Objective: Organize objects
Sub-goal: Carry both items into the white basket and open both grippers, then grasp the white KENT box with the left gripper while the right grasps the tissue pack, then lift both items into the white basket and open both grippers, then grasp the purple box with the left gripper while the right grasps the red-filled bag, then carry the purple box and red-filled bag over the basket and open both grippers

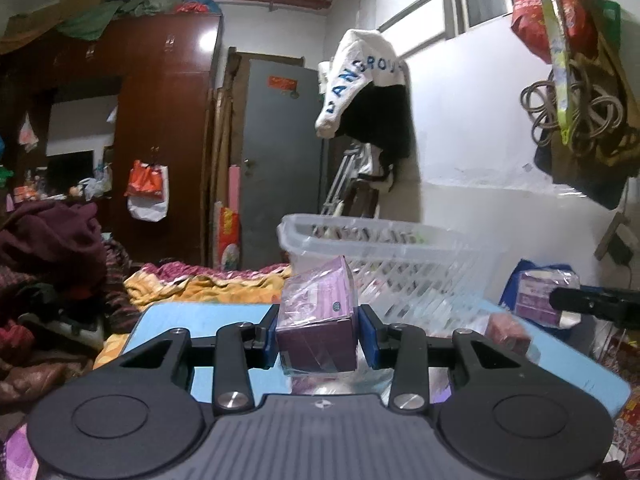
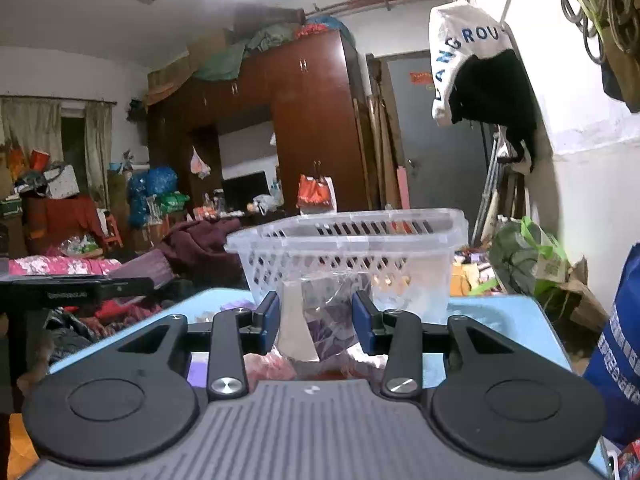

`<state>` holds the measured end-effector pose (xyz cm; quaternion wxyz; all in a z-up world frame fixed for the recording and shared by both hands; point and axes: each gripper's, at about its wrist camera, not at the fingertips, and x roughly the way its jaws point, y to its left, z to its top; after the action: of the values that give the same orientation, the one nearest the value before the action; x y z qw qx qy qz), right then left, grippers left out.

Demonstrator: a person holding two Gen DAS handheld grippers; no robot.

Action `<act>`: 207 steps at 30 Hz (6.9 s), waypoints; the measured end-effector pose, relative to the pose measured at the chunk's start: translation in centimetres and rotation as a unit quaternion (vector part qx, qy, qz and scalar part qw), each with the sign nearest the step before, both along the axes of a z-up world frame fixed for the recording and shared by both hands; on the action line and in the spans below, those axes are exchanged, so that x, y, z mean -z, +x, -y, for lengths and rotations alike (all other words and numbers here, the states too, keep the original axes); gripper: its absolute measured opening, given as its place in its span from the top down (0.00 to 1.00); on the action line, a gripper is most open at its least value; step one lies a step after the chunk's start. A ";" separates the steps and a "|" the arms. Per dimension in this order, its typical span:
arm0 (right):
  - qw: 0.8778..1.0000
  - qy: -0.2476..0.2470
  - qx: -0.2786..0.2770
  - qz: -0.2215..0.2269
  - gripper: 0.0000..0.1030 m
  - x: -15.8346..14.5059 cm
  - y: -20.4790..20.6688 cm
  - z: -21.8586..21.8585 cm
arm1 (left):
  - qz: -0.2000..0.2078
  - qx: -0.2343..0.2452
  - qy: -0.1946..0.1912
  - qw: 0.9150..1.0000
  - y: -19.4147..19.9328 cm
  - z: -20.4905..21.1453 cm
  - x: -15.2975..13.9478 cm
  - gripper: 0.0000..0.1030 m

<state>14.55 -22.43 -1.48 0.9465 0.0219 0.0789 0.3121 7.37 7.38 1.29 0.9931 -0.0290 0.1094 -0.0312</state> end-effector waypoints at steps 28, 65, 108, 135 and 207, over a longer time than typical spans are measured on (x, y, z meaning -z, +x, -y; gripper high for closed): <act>0.999 -0.031 0.027 -0.025 0.00 1.8 -0.9 1.0 | -0.060 0.083 0.002 0.995 -0.7 3.8 1.6 0.13; 0.996 -0.055 0.039 -0.056 0.02 8.1 -2.9 -3.6 | -0.078 0.041 0.044 0.995 -4.3 4.9 8.8 0.26; 0.999 -0.010 0.029 -0.008 0.20 4.7 -3.5 2.3 | -0.029 0.024 0.012 0.999 -5.1 1.8 6.7 0.39; 0.999 -0.030 0.043 0.015 0.00 -5.4 11.3 -2.9 | -0.049 0.038 0.027 0.998 15.7 5.0 -4.2 0.14; 1.000 -0.006 0.009 -0.020 0.55 6.6 -2.3 2.8 | 0.002 0.039 -0.026 0.999 -3.9 2.9 7.1 0.48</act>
<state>12.23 -25.26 -8.11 0.9477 0.0233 0.0997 0.3022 3.48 4.50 -5.76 0.9903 -0.0502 0.1076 -0.0727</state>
